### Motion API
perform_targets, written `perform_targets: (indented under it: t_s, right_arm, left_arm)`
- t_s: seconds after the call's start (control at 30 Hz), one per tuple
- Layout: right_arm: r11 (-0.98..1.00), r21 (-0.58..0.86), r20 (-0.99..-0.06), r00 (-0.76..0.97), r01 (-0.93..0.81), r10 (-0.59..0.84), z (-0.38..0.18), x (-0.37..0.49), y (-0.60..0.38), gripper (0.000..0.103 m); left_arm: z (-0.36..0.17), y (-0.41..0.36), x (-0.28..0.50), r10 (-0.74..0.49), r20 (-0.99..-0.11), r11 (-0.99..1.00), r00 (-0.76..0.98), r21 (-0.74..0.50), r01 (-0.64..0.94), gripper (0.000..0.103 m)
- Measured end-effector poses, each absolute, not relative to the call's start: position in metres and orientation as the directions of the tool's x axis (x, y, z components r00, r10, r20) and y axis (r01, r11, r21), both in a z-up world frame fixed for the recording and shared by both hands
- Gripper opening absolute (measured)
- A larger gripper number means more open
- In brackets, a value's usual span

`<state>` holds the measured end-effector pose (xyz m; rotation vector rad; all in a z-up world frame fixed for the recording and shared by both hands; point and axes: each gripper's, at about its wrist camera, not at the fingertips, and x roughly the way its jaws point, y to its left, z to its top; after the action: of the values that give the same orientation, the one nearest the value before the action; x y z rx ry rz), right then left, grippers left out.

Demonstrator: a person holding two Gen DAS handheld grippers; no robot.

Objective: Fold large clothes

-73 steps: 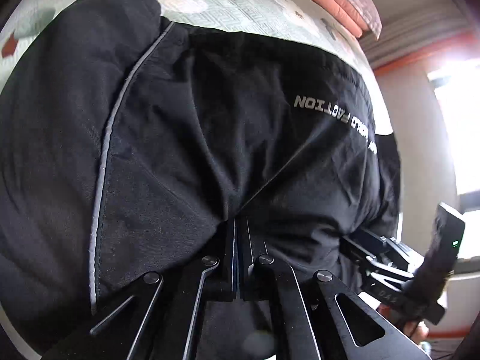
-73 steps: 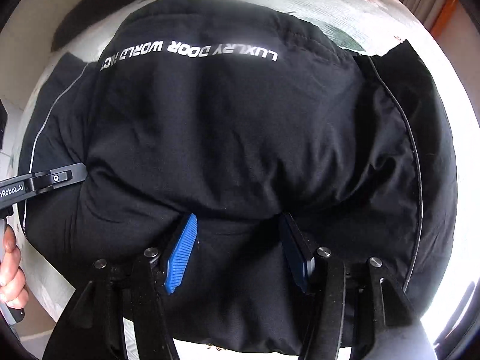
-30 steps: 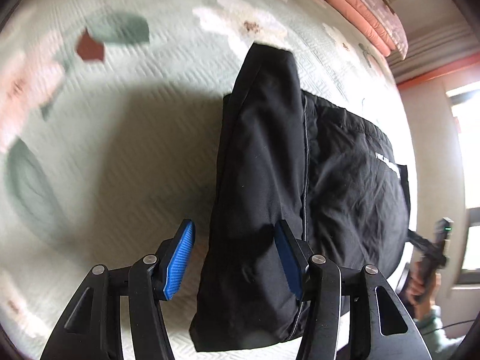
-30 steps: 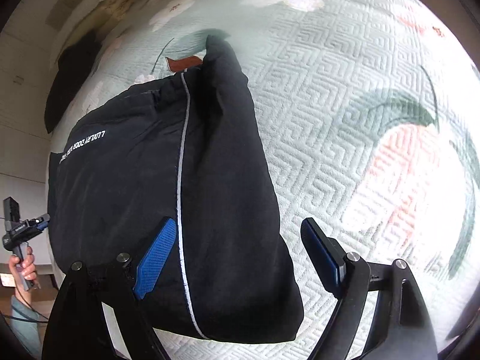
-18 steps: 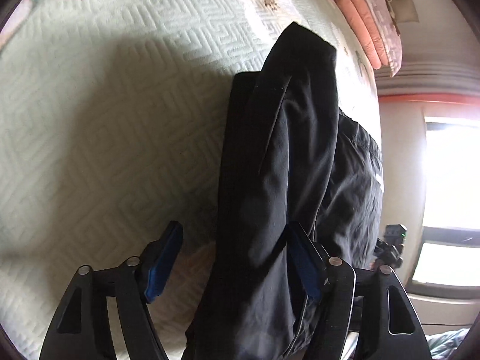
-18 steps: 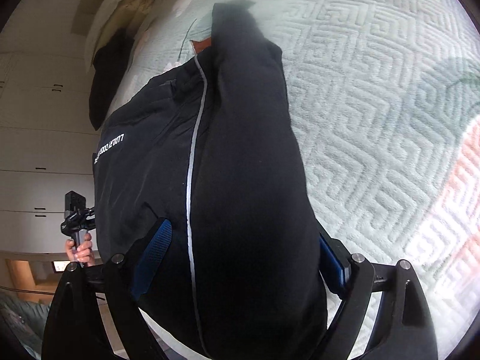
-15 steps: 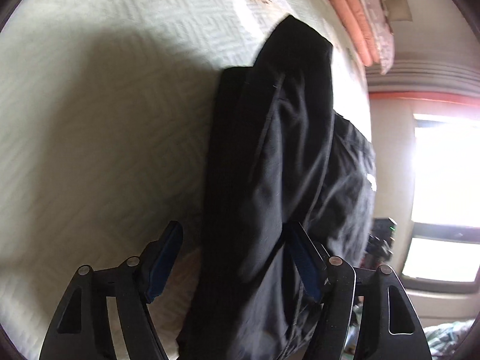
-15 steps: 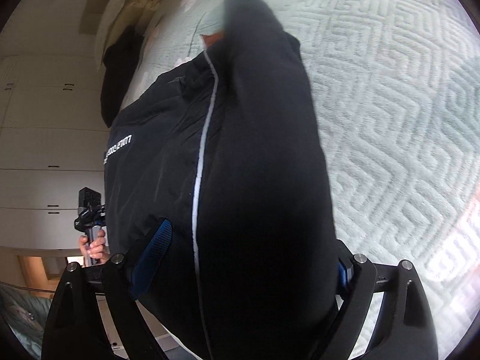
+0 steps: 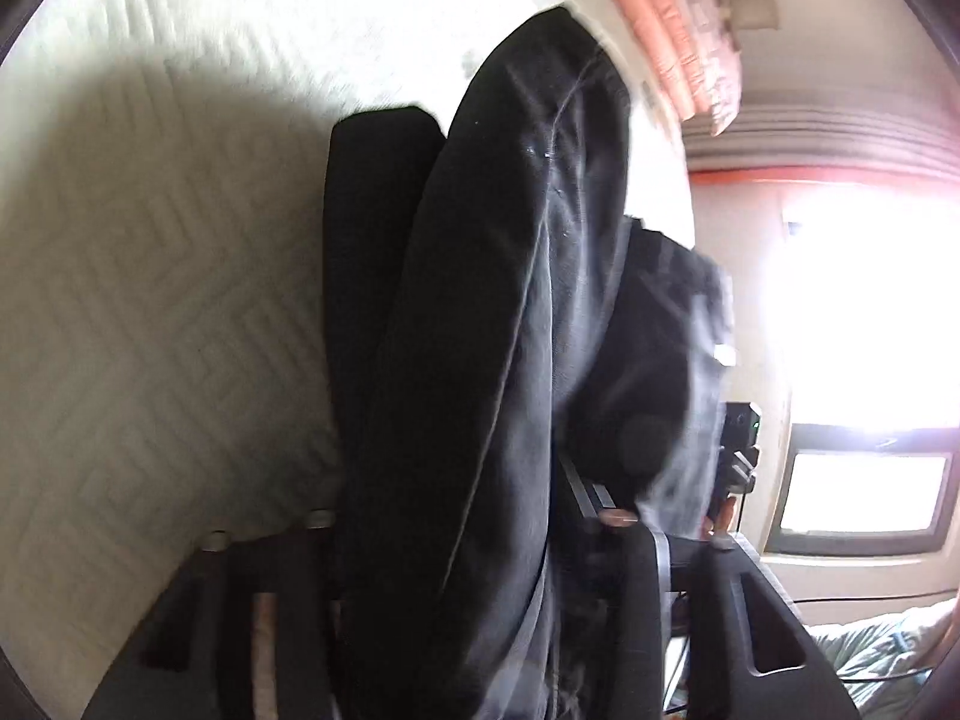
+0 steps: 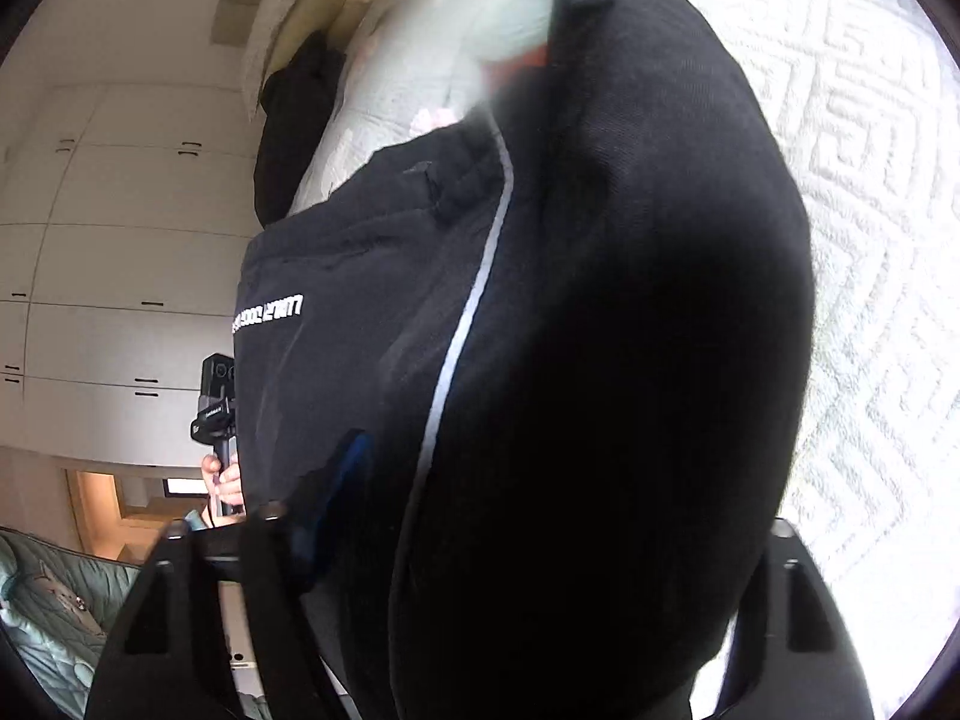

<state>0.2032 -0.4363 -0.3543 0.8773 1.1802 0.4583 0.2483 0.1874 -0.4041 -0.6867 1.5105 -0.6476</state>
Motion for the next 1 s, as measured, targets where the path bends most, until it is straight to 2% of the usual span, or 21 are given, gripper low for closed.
perform_targets:
  t_s: [0.03,0.13,0.3,0.43,0.6,0.73,0.9,0.93,0.97,1.0]
  right_arm:
    - [0.606,0.786,-0.605,0.356,0.122,0.712,-0.346,0.199,-0.435,0.054]
    - [0.638,0.766,-0.612,0.388,0.075,0.689,-0.308,0.184,-0.423,0.045]
    - [0.718,0.694,-0.643,0.411,-0.044,0.647,-0.232,0.154,-0.377,0.043]
    - [0.711,0.699,-0.61,0.452,-0.08,0.651,-0.186,0.122,-0.353,0.043]
    - [0.722,0.685,-0.618,0.442,-0.103,0.65,-0.156,0.083,-0.316,0.043]
    - [0.708,0.702,-0.636,0.382,-0.075,0.671,-0.182,0.062,-0.29,0.043]
    - [0.726,0.687,-0.696,0.288,0.001,0.658,-0.275,0.054,-0.265,0.044]
    - [0.738,0.674,-0.718,0.266,0.035,0.643,-0.298,0.053,-0.264,0.049]
    - [0.766,0.64,-0.75,0.27,0.061,0.604,-0.313,0.05,-0.268,0.053]
    - [0.745,0.659,-0.737,0.28,0.099,0.615,-0.326,0.047,-0.278,0.06]
  left_arm:
    - [-0.396,0.188,0.245,-0.76,-0.649,0.649,-0.008,-0.76,-0.032,0.034]
    - [-0.361,0.188,0.231,-0.801,-0.595,0.596,0.063,-0.803,0.005,0.029]
    - [-0.297,0.19,0.208,-0.803,-0.581,0.595,0.133,-0.797,0.107,0.029]
    - [-0.25,0.219,0.177,-0.819,-0.541,0.568,0.193,-0.812,0.133,0.029]
    - [-0.231,0.254,0.127,-0.815,-0.537,0.569,0.22,-0.813,0.126,0.029]
    - [-0.251,0.29,0.097,-0.797,-0.563,0.587,0.22,-0.807,0.064,0.03]
    - [-0.338,0.311,0.061,-0.755,-0.627,0.628,0.19,-0.776,-0.064,0.03]
    - [-0.36,0.316,0.061,-0.738,-0.652,0.646,0.175,-0.757,-0.098,0.034]
    - [-0.384,0.325,0.058,-0.707,-0.684,0.669,0.18,-0.729,-0.144,0.042]
    - [-0.402,0.335,0.057,-0.715,-0.674,0.649,0.183,-0.738,-0.183,0.047]
